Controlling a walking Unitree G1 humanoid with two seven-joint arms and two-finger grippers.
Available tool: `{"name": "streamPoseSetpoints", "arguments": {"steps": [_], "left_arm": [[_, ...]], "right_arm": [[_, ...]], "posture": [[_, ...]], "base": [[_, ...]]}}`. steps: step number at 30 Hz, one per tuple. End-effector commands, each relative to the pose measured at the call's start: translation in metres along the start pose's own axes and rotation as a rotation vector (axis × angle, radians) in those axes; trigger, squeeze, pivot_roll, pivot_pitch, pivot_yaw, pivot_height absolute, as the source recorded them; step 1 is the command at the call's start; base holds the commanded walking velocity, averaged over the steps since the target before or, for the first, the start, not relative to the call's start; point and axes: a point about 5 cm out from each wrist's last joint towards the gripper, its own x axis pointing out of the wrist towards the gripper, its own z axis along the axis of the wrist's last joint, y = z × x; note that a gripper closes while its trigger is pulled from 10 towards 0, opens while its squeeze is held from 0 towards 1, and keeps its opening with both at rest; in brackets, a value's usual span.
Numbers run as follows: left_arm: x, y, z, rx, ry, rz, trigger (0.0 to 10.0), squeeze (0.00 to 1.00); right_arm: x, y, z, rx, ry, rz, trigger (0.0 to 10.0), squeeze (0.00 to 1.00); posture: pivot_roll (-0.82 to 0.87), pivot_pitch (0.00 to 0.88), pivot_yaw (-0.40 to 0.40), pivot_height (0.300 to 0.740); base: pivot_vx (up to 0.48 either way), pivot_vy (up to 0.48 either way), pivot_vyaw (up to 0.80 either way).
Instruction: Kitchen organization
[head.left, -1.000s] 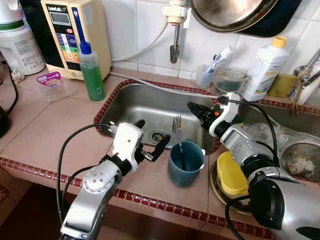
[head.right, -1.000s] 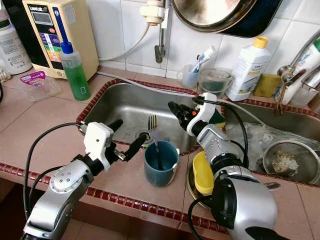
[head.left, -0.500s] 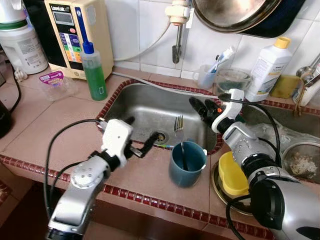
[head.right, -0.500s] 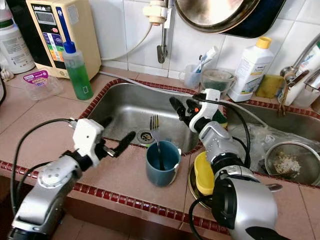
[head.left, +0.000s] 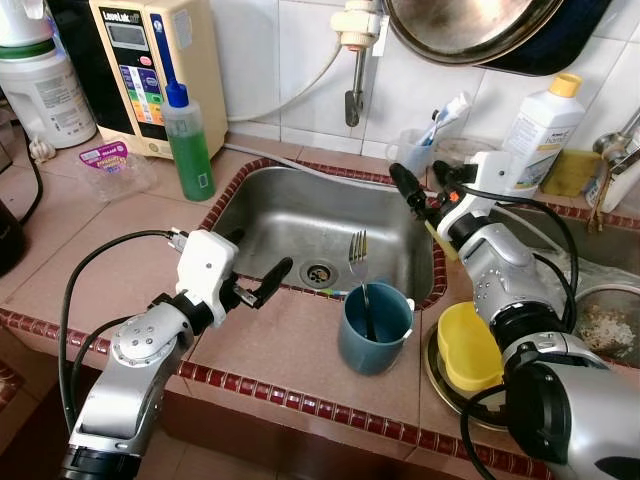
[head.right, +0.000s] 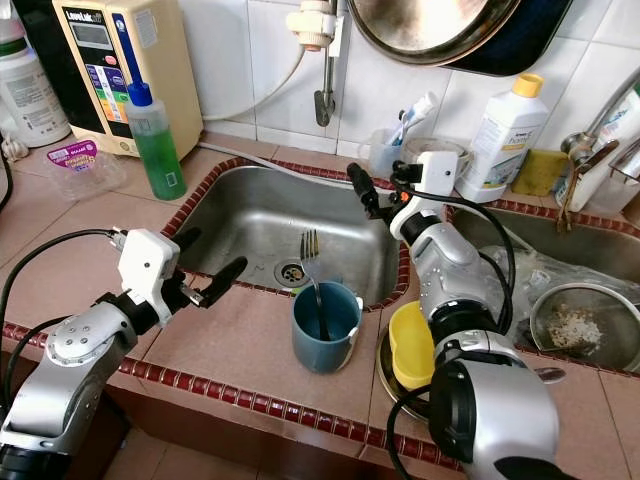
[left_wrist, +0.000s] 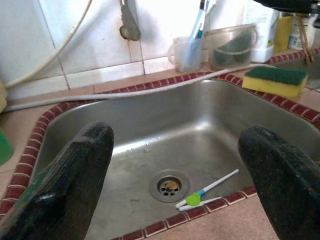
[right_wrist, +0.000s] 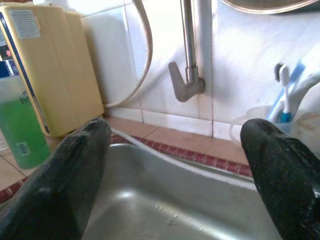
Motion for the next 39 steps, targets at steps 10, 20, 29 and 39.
{"name": "streamPoseSetpoints", "arguments": {"steps": [10,20,29,39], "left_arm": [[-0.007,-0.005,-0.005,-0.043,0.036,-0.11,10.0,0.0],[-0.011,0.0,-0.012,-0.041,0.058,-0.113,10.0,0.0],[-0.005,0.012,-0.008,-0.042,0.002,-0.012,10.0,0.0],[-0.005,0.017,-0.001,-0.029,-0.039,0.003,10.0,0.0]], "right_arm": [[-0.023,0.017,0.006,-0.129,-0.112,0.063,10.0,0.0],[-0.052,0.019,0.0,-0.137,-0.098,0.023,10.0,0.0],[-0.055,0.011,0.022,-0.139,-0.182,-0.073,10.0,0.0],[-0.057,0.018,0.046,-0.069,-0.286,-0.034,10.0,0.0]], "posture": [[-0.04,0.054,-0.015,0.74],[-0.05,0.031,-0.013,0.74],[-0.08,0.027,0.009,0.74],[-0.07,0.016,0.004,0.74]], "base": [[0.0,0.0,0.0],[0.0,0.0,0.0],[0.0,0.0,0.0],[0.0,0.0,0.0]]}}
